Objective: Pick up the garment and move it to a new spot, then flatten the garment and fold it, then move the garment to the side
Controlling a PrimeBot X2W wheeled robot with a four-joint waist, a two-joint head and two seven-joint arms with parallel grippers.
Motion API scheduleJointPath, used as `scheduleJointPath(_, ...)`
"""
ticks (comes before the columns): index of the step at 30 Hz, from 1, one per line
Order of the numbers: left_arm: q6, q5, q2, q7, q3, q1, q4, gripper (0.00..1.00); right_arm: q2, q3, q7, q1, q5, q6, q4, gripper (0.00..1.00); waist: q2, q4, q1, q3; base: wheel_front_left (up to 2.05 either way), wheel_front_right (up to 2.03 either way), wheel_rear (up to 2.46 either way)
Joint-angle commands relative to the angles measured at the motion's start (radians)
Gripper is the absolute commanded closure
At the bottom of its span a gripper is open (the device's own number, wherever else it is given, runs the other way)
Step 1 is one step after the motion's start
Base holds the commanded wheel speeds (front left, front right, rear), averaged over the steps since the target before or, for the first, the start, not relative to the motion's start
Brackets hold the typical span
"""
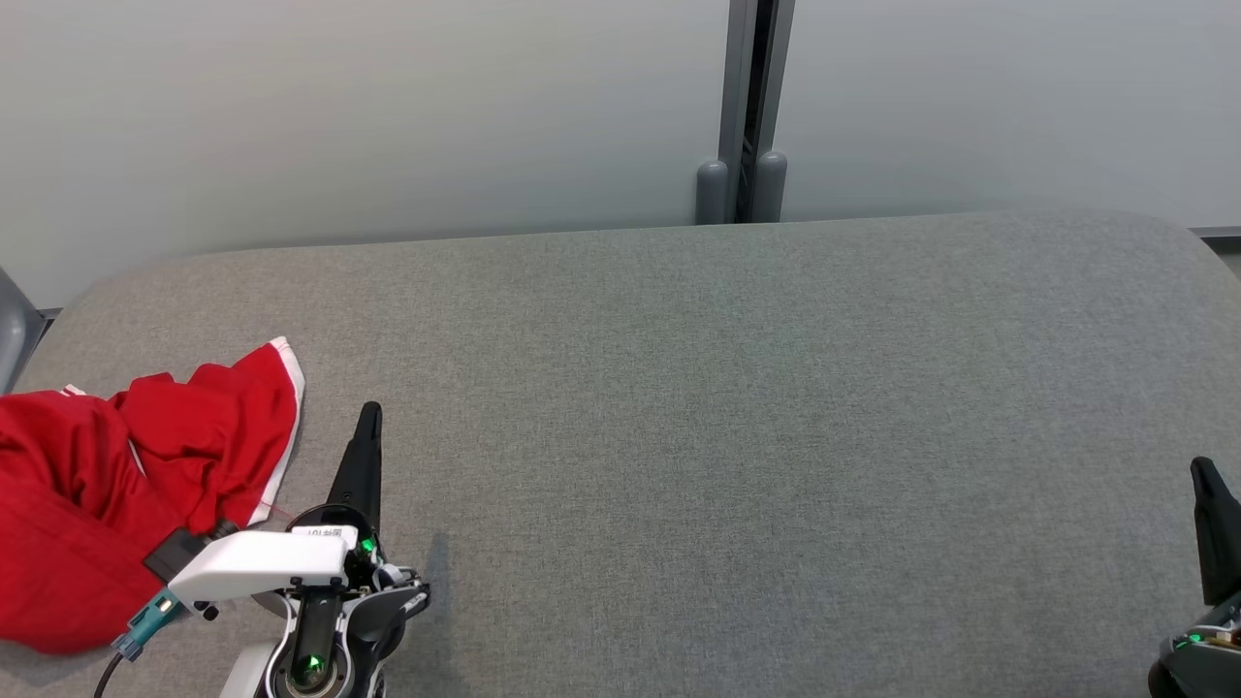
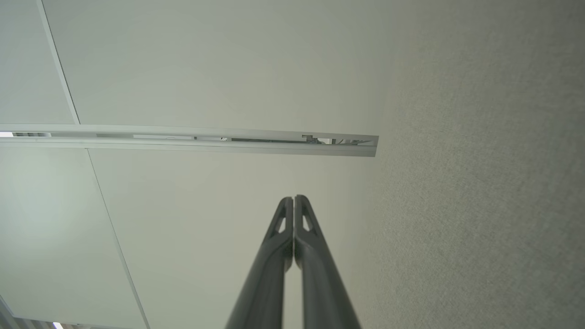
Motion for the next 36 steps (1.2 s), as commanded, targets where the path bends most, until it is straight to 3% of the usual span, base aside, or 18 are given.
scheduleJointPath(1,-0.003,0.001,0.006,0.003,0.004,-0.011,-0.001,1.00,-0.003,-0.001,0.001,-0.009,0.003,0.000,-0.005,1.00,0.0000,0.000,0.0000,0.000,0.00,0.00,0.00)
scheduleJointPath(36,-0.003,0.001,0.006,0.003,0.004,-0.011,-0.001,1.00,-0.003,-0.001,0.001,-0.009,0.003,0.000,-0.005,1.00,0.0000,0.000,0.0000,0.000,0.00,0.00,0.00)
